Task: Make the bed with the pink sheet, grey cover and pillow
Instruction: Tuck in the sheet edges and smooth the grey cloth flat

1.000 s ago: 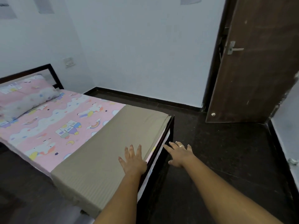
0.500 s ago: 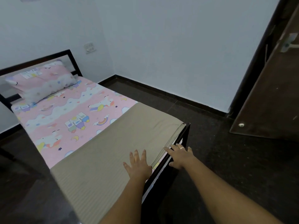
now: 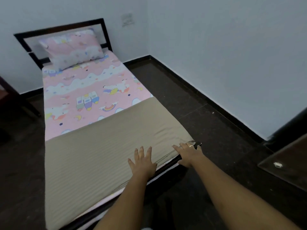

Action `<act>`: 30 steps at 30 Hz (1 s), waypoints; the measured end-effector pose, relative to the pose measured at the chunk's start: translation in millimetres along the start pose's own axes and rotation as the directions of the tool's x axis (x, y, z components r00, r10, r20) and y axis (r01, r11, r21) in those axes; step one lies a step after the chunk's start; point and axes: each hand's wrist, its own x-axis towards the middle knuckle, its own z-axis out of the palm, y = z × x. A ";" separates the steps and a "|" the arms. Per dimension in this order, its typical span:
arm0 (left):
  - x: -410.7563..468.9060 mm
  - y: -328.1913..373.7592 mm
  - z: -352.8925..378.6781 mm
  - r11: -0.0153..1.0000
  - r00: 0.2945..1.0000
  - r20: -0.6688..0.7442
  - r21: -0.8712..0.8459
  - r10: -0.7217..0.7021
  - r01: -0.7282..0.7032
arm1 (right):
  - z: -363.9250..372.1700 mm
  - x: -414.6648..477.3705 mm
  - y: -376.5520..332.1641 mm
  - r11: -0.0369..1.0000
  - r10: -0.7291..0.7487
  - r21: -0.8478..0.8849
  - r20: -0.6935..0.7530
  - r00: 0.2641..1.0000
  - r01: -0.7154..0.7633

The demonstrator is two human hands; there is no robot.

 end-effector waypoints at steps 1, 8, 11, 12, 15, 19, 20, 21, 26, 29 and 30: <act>9.2 2.9 2.8 1.000 1.000 0.002 -0.012 -0.027 0.027 | -2.4 13.4 5.2 0.999 -0.032 -0.011 0.020 0.999 0.032; 110.8 11.8 26.1 0.981 0.984 0.048 -0.084 -0.170 0.173 | 4.2 132.0 35.9 0.981 -0.188 -0.036 0.119 0.975 0.193; 176.3 24.7 54.0 0.974 0.978 0.065 -0.104 -0.197 0.203 | 18.5 196.2 55.5 0.965 -0.251 -0.042 0.134 0.959 0.258; 196.6 28.3 64.1 0.972 0.976 0.083 -0.112 -0.200 0.208 | 22.2 217.4 62.5 0.959 -0.272 -0.040 0.142 0.952 0.280; 248.4 40.8 89.3 0.968 0.975 0.077 -0.125 -0.207 0.216 | 26.1 283.6 80.2 0.941 -0.327 -0.057 0.106 0.939 0.334; 319.2 46.2 119.7 0.958 0.975 -0.008 -0.191 -0.220 0.215 | 16.6 395.7 99.8 0.881 -0.461 -0.148 -0.057 0.886 0.449; 333.0 45.3 127.2 0.951 0.971 -0.052 -0.221 -0.234 0.217 | 11.6 419.3 101.1 0.861 -0.489 -0.210 -0.094 0.868 0.463; 346.7 43.6 136.2 0.940 0.963 -0.095 -0.260 -0.251 0.220 | 9.5 440.3 101.8 0.840 -0.511 -0.271 -0.106 0.853 0.470; 367.5 32.9 166.3 0.902 0.914 -0.270 -0.390 -0.304 0.185 | 63.8 464.1 99.8 0.677 -0.693 -0.420 -0.090 0.715 0.604; 365.8 35.5 172.3 0.926 0.917 -0.304 -0.348 -0.257 0.144 | 108.7 424.7 110.3 0.523 -0.843 -0.363 -0.093 0.529 0.771; 364.1 37.4 172.8 0.936 0.927 -0.294 -0.325 -0.232 0.131 | 120.1 409.6 116.5 0.451 -0.886 -0.361 -0.068 0.459 0.816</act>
